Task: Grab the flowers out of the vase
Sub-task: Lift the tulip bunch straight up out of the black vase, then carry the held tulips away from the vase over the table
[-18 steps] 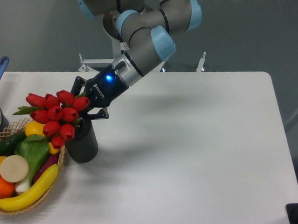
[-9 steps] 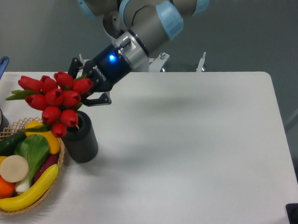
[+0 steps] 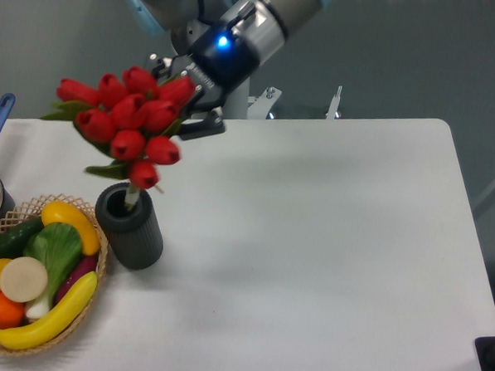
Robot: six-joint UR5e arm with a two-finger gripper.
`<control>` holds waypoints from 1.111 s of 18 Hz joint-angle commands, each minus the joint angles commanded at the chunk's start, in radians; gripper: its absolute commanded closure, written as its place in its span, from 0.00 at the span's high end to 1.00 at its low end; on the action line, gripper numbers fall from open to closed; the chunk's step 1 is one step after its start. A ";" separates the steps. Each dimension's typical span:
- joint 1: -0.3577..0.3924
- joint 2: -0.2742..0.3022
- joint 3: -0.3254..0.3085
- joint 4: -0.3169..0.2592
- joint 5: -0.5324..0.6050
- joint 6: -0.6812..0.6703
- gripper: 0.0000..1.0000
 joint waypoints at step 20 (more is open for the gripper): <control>0.091 -0.216 -0.005 -0.072 0.966 0.347 0.03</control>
